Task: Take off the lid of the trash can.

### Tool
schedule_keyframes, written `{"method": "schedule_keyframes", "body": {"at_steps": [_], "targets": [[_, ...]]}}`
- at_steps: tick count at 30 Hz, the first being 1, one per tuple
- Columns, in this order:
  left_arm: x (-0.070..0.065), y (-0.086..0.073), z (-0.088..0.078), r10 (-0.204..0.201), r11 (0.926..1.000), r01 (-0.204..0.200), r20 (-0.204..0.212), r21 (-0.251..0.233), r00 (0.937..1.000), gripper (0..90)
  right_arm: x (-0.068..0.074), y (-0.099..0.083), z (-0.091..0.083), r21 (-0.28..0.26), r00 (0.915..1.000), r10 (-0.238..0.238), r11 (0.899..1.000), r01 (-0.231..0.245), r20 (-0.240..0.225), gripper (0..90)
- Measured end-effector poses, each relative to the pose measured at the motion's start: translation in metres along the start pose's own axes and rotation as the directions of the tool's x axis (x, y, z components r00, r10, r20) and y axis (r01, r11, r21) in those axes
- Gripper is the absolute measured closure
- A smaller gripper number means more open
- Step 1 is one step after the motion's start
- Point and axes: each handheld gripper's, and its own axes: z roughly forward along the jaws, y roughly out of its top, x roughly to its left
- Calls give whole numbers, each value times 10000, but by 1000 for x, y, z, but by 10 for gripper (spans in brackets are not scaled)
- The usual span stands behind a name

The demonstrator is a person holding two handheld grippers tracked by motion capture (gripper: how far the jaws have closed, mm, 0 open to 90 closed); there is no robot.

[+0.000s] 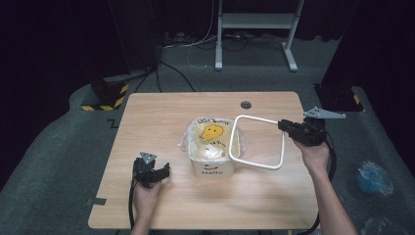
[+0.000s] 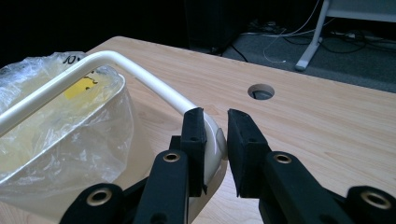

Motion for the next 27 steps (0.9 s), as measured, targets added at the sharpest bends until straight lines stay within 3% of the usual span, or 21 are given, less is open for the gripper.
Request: {"method": "schedule_keyframes", "body": {"at_steps": [16,27], "targets": [[0,0,0,-10,10000,10,2,1,10000,241,-24,-23,-22,83,9978,475,9988,-480,469,774],[0,0,0,-6,10000,6,-1,4,10000,241,-31,-41,-22,384,9968,577,9975,-599,555,774]]}}
